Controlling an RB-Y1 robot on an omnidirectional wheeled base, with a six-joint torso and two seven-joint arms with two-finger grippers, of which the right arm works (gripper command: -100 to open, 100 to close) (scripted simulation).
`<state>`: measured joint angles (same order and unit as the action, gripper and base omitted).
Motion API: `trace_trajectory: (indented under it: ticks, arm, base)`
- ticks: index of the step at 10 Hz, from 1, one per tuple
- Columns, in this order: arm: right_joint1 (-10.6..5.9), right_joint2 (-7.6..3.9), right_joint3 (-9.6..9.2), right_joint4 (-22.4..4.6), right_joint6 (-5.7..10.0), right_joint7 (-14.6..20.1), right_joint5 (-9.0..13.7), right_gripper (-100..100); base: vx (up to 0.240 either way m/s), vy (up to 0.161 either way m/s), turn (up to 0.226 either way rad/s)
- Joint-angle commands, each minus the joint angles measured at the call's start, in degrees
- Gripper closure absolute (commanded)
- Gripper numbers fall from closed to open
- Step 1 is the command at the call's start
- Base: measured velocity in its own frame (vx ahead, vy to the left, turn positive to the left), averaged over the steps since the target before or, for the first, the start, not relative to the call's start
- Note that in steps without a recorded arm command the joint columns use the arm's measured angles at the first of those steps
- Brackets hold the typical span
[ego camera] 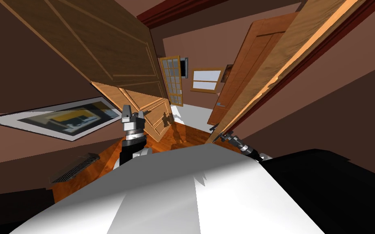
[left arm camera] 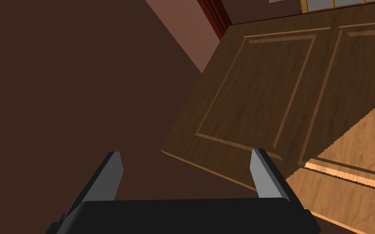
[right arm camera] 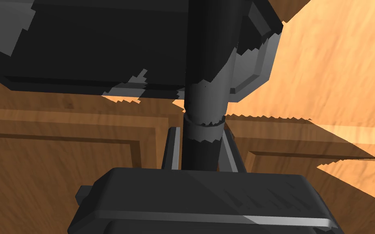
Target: Pull the door open
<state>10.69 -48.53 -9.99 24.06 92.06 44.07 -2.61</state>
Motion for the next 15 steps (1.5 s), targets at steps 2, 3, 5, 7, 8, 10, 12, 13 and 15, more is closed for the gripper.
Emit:
trace_trajectory:
  ticks: [2,3,5,7,8,10,12,13,15]
  arm:
    - [0.06,0.28,-0.24,0.12,0.16,0.02,-0.18,100]
    - [0.06,0.28,-0.24,0.12,0.16,0.02,-0.18,100]
    - [0.31,-0.08,-0.5,0.29,-1.6,-0.35,-0.59,100]
    - [0.48,-0.13,-0.74,0.41,-1.9,-0.52,-0.88,100]
    - [0.88,-0.23,-1.34,0.71,-1.69,-0.95,-1.62,100]
    - [0.42,-0.27,-1.56,-1.07,-1.23,-1.12,-1.89,100]
    - [1.37,-0.34,-2.05,1.06,0.64,-1.48,-2.49,100]
    - [1.54,-0.38,-2.29,1.17,2.13,-1.66,-2.79,100]
    - [1.44,-0.39,-2.38,-0.04,2.79,-1.73,-2.89,100]
  base:
    - [0.003,0.003,0.0]
    - [0.0,0.0,0.0]
    - [0.081,0.08,0.036]
    - [0.067,0.078,0.03]
    - [0.063,0.104,0.069]
    - [0.03,0.072,0.049]
    - [-0.056,-0.058,0.014]
    - [-0.09,-0.122,0.002]
    - [-0.104,-0.108,-0.009]
